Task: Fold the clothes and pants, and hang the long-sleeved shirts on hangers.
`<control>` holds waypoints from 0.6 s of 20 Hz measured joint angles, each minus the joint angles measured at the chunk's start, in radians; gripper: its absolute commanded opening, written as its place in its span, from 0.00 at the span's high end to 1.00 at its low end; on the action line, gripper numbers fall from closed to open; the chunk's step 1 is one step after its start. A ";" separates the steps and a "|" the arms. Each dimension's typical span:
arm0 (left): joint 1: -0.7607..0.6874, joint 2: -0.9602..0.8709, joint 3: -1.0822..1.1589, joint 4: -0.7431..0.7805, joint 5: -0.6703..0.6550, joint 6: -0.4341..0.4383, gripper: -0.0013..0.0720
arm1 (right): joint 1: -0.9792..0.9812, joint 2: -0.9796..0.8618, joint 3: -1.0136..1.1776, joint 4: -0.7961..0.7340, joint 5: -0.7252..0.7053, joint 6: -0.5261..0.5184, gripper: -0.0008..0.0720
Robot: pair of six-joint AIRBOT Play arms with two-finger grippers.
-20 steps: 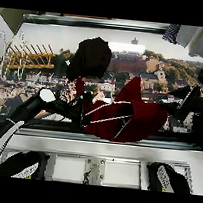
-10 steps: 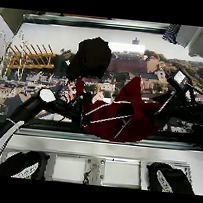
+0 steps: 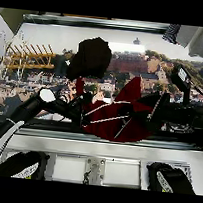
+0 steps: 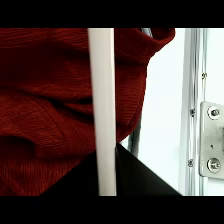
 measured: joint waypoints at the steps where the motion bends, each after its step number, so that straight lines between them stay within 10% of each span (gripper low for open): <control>1: 0.000 0.000 0.000 0.000 0.000 0.000 0.96 | 0.000 0.000 0.000 0.013 0.000 0.001 0.10; 6: 0.000 0.000 0.000 0.000 0.000 0.000 0.96 | 0.002 -0.005 0.000 0.003 0.005 0.051 0.00; 12: 0.000 0.000 0.000 0.000 0.000 0.000 0.96 | 0.121 -0.003 0.048 -0.296 0.016 0.350 0.00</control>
